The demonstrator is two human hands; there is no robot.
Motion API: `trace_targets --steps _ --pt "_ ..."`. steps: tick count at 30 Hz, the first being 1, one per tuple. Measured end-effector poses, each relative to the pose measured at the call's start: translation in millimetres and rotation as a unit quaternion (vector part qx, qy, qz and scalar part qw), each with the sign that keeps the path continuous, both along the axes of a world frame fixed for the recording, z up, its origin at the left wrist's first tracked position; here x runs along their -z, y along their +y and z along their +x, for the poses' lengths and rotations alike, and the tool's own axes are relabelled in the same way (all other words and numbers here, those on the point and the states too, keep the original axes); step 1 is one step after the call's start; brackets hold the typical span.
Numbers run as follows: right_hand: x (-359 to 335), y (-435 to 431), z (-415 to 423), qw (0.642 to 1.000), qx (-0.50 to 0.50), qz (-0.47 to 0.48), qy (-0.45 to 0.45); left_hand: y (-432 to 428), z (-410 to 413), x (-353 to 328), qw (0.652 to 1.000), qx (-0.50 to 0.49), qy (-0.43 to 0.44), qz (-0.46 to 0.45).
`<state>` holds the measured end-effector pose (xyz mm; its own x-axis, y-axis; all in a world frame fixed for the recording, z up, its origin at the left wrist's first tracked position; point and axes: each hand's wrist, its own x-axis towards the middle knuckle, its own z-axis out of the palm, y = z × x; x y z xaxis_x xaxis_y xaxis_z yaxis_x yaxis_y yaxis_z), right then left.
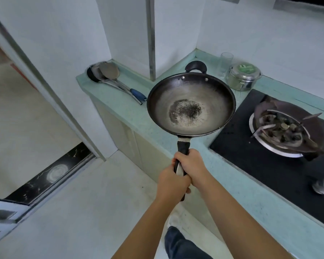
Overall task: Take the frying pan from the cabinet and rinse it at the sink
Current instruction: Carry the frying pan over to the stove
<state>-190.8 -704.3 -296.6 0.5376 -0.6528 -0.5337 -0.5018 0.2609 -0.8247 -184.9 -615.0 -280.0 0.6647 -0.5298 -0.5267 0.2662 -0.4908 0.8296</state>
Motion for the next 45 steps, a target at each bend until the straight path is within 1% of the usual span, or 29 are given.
trace_targets --steps 6,11,19,26,29,33,39,42,45 --pt "5.3 -74.3 35.2 1.000 -0.017 0.001 -0.002 -75.9 33.8 7.3 1.000 -0.014 -0.001 0.027" --pt "15.8 -118.6 53.1 0.999 -0.033 -0.003 0.017 -119.4 48.5 14.7 0.999 -0.034 0.016 0.017" --pt "22.2 -167.2 62.8 0.998 -0.059 -0.012 0.021 -168.5 55.2 21.4 0.999 -0.041 0.001 0.004" --pt "16.0 -195.9 54.4 0.994 -0.108 -0.027 0.021 -195.2 47.8 21.9 0.999 -0.042 0.026 -0.012" --pt "15.3 -205.3 47.0 0.992 -0.116 -0.031 0.025 -202.8 43.0 23.7 0.999 -0.013 0.016 -0.028" --pt "10.7 -214.7 37.6 0.991 -0.121 -0.040 0.032 -210.4 39.9 26.2 0.996 0.054 -0.048 -0.043" --pt "14.2 -218.0 33.1 0.990 -0.121 -0.061 0.044 -211.0 42.0 31.3 0.991 0.087 -0.085 -0.061" --pt "14.7 -218.3 30.3 0.987 -0.126 -0.085 0.056 -207.1 42.7 33.8 0.988 0.110 -0.091 -0.064" --pt "13.7 -217.4 25.9 0.988 -0.111 -0.101 0.045 -199.1 43.4 35.5 0.989 0.119 -0.072 -0.057"
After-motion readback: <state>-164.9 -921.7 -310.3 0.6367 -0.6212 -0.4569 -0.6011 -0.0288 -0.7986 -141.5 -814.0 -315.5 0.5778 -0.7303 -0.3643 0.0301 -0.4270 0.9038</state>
